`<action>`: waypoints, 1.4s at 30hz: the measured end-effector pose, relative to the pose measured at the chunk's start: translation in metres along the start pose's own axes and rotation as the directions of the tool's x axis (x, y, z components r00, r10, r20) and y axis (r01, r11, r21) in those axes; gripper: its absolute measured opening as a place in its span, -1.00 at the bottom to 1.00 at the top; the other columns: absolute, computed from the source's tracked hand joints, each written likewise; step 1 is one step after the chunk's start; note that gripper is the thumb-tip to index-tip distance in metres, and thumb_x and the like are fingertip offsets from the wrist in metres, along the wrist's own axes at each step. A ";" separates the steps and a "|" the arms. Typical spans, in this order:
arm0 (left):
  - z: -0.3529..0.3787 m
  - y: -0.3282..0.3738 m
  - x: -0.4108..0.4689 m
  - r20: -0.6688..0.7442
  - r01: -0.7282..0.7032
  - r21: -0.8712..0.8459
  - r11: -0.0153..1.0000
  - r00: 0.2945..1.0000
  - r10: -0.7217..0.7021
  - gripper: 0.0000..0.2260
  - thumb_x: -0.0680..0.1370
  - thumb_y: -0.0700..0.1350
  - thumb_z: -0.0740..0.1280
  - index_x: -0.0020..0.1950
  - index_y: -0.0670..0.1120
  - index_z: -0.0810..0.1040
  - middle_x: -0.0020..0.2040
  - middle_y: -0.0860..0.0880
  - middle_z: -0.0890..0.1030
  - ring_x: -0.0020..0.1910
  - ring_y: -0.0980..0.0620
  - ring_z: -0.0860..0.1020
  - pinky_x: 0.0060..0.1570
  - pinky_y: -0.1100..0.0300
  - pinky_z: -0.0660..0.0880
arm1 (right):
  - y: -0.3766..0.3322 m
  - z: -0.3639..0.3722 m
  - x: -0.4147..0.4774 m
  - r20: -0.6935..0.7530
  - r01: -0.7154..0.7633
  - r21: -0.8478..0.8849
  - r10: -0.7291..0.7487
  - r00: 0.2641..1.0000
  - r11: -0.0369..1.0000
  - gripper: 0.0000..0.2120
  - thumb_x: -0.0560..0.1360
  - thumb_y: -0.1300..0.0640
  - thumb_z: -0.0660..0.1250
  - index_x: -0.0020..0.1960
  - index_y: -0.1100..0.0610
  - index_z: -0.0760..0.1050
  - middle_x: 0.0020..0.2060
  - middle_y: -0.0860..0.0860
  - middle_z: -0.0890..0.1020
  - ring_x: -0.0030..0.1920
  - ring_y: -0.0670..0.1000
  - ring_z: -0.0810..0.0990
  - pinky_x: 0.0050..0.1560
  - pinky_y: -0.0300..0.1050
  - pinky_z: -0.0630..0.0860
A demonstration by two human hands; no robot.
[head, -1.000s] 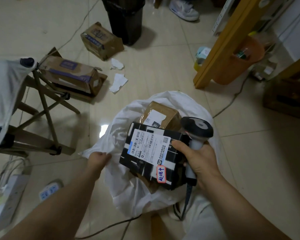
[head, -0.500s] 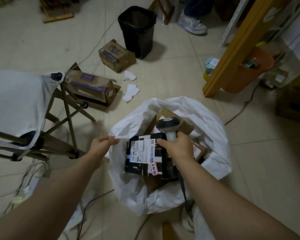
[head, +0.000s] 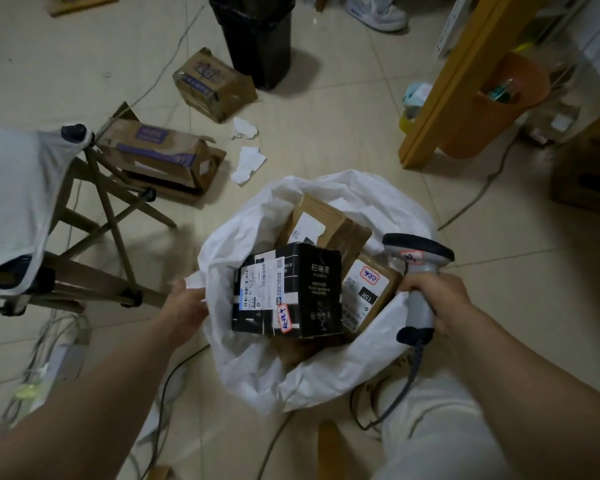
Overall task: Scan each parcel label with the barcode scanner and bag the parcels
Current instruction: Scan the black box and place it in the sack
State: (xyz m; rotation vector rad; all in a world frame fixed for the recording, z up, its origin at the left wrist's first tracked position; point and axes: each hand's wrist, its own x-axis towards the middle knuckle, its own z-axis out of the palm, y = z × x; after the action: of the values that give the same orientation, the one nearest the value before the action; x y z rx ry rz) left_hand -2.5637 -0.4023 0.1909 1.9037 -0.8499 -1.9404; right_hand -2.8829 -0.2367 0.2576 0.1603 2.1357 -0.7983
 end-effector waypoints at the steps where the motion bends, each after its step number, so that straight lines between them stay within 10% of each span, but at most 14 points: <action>1: 0.003 0.000 -0.006 0.020 0.012 0.031 0.999 1.000 -0.012 -0.08 0.30 -0.30 0.56 0.53 -0.09 0.11 0.11 -0.30 0.51 0.07 -0.20 0.56 -0.02 -0.06 0.57 | 0.000 0.001 0.002 0.001 0.014 0.002 -0.014 1.000 1.000 -0.82 0.26 0.36 0.43 -0.20 0.25 0.47 -0.09 0.22 0.60 -0.14 0.20 0.57 -0.07 0.05 0.56; 6: 0.019 -0.009 -0.003 -0.059 0.024 0.256 0.966 0.998 -0.010 -0.39 0.52 -0.27 0.39 0.51 -0.07 0.24 0.16 -0.08 0.55 0.09 -0.12 0.55 0.09 0.03 0.46 | -0.002 0.017 0.000 0.071 0.125 -0.058 -0.120 0.990 0.991 -0.85 0.27 0.35 0.43 -0.18 0.23 0.53 -0.16 0.21 0.61 -0.09 0.24 0.61 0.05 0.18 0.59; 9: 0.023 -0.001 -0.007 -0.082 -0.019 0.527 0.850 0.994 0.073 -0.64 0.47 -0.14 0.47 0.19 -0.27 0.53 0.01 -0.13 0.58 -0.11 -0.03 0.53 -0.06 0.13 0.44 | -0.006 0.020 -0.004 0.097 0.219 -0.149 -0.206 0.974 0.964 -0.79 0.31 0.31 0.43 -0.06 0.31 0.55 -0.16 0.21 0.60 -0.13 0.21 0.60 -0.08 0.04 0.57; 15: 0.013 0.060 -0.029 -0.137 -0.113 0.809 0.577 0.918 0.372 -0.74 0.58 0.02 0.31 -0.10 -0.18 0.51 -0.11 -0.18 0.57 -0.20 -0.07 0.53 -0.24 0.08 0.47 | -0.033 -0.004 -0.032 -0.093 0.345 -0.283 -0.384 0.919 0.895 -0.78 0.40 0.19 0.43 -0.01 0.27 0.54 -0.10 0.18 0.59 -0.03 0.18 0.59 -0.06 -0.04 0.52; 22: 0.008 0.193 -0.118 -0.030 -0.473 0.618 0.628 0.784 0.620 -0.83 0.48 -0.15 0.44 -0.21 -0.19 0.51 -0.30 -0.12 0.52 -0.37 -0.04 0.49 -0.46 0.21 0.41 | -0.109 -0.048 -0.128 -0.167 0.684 -0.030 -0.678 0.716 0.729 -0.72 0.42 0.27 0.41 -0.24 0.00 0.36 -0.25 -0.03 0.51 -0.11 0.04 0.57 -0.01 -0.04 0.55; 25: -0.026 0.209 -0.135 0.092 -0.446 0.505 0.739 0.879 0.468 -0.65 0.33 -0.15 0.56 0.07 -0.16 0.61 -0.11 -0.19 0.66 -0.16 -0.20 0.63 -0.14 0.01 0.59 | -0.104 -0.053 -0.148 -0.277 0.758 0.099 -0.714 0.644 0.645 -0.72 0.38 0.29 0.43 -0.26 -0.01 0.39 -0.31 -0.12 0.48 -0.24 -0.10 0.51 -0.16 -0.23 0.47; 30: -0.046 0.141 -0.113 -0.126 -0.049 0.890 0.454 0.930 0.347 -0.60 0.29 -0.14 0.60 -0.05 -0.37 0.58 -0.12 -0.29 0.60 -0.11 -0.27 0.59 -0.12 -0.10 0.55 | -0.067 -0.038 -0.125 -0.041 0.473 -0.114 -0.480 0.876 0.874 -0.81 0.38 0.29 0.41 -0.05 0.19 0.46 -0.27 0.05 0.51 -0.03 0.17 0.58 -0.01 -0.01 0.54; 37: -0.018 0.183 -0.129 -0.088 -0.417 0.583 0.697 0.821 0.565 -0.86 0.40 -0.24 0.48 -0.13 -0.21 0.55 -0.06 -0.29 0.60 -0.19 -0.16 0.54 -0.13 -0.01 0.51 | -0.090 -0.051 -0.136 -0.211 0.564 0.165 -0.530 0.821 0.809 -0.75 0.39 0.33 0.39 -0.04 0.11 0.39 -0.15 -0.01 0.52 -0.01 0.08 0.53 0.11 -0.01 0.51; 39: -0.020 0.181 -0.133 -0.007 -0.360 0.553 0.752 0.900 0.436 -0.77 0.41 -0.12 0.49 -0.01 -0.15 0.57 -0.05 -0.24 0.62 -0.13 -0.19 0.59 -0.13 -0.01 0.55 | -0.084 -0.050 -0.142 -0.213 0.610 0.161 -0.576 0.789 0.776 -0.75 0.39 0.33 0.40 -0.21 0.05 0.39 -0.27 -0.08 0.49 -0.08 0.04 0.53 -0.01 -0.10 0.47; 42: -0.034 0.139 -0.115 0.048 -0.126 0.817 0.563 0.987 0.151 -0.60 0.35 -0.16 0.56 0.11 -0.26 0.56 0.02 -0.28 0.61 0.00 -0.26 0.59 0.00 -0.13 0.57 | -0.059 -0.041 -0.129 -0.070 0.500 -0.019 -0.500 0.863 0.866 -0.74 0.39 0.32 0.41 -0.27 0.06 0.38 -0.30 -0.01 0.51 -0.08 0.11 0.56 -0.03 -0.04 0.52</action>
State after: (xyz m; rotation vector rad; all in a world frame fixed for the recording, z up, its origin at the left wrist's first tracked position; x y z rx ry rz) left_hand -2.5482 -0.4508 0.3674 2.1709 -2.1156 -1.4943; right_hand -2.8490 -0.2389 0.4010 -0.3928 2.2758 -1.0999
